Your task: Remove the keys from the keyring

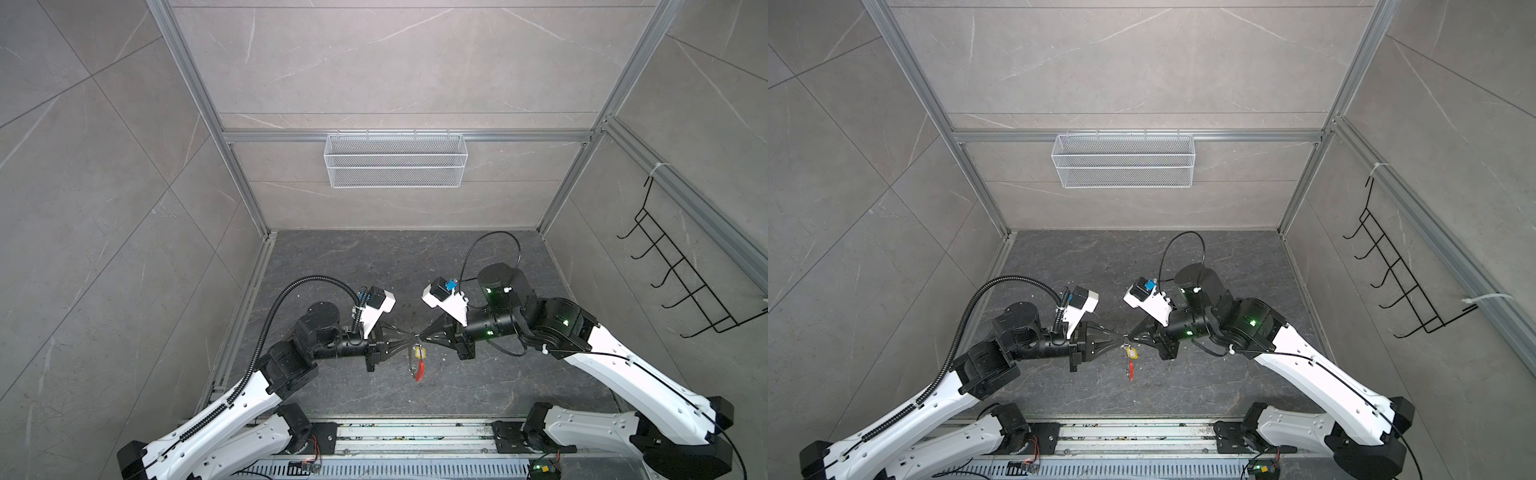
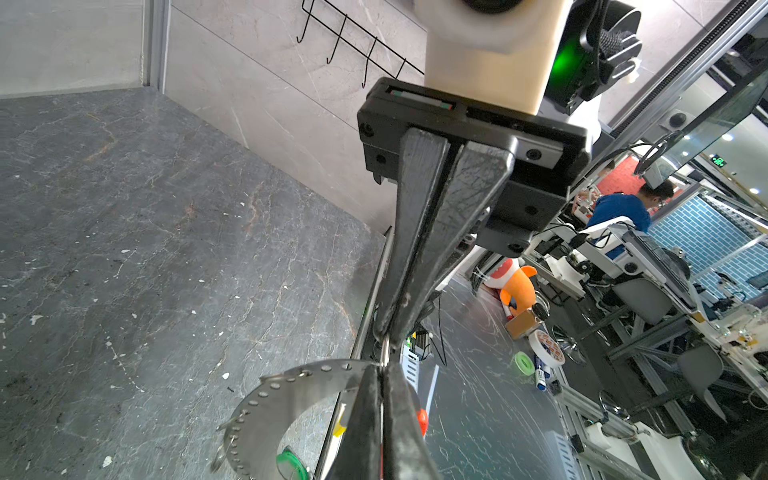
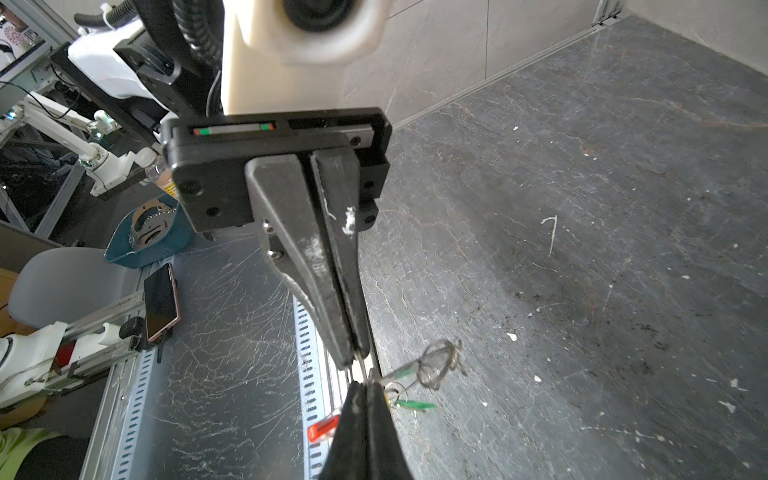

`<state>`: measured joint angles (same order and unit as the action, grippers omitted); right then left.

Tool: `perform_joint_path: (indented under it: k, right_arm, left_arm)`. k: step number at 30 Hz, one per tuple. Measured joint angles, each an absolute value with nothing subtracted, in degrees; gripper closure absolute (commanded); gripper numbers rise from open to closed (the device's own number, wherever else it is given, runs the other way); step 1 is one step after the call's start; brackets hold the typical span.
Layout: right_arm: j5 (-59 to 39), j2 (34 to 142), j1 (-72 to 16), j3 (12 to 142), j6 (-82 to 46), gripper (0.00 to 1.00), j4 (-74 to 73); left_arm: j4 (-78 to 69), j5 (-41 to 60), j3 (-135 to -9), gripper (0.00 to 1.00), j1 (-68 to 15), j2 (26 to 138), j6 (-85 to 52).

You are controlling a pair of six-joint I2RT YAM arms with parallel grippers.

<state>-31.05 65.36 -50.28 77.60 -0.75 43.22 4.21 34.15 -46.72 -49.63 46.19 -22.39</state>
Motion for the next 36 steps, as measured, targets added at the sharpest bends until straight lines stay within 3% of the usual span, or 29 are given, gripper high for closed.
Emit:
perform_joint_path:
  k: [5, 19, 31, 36]
  right_arm:
    - [-28.6, 63.0, -50.3, 74.8, -4.4, 0.57, 37.1]
    - [-13.4, 55.3, -56.4, 60.3, -11.3, 0.51, 21.9]
    - [-1.4, 59.4, -60.8, 58.8, -10.9, 0.51, 19.4]
    - [-0.6, 60.2, -60.8, 58.7, -10.7, 0.58, 19.0]
  left_arm:
    - [4.6, 29.0, -46.7, 1.00, -50.3, 46.0, -23.2]
    - [4.7, 13.0, -46.6, 1.00, -51.0, 43.4, -27.0]
    - [4.7, 10.9, -46.6, 1.00, -51.5, 43.5, -27.7]
    - [4.7, 10.7, -46.6, 1.00, -51.5, 43.5, -27.9]
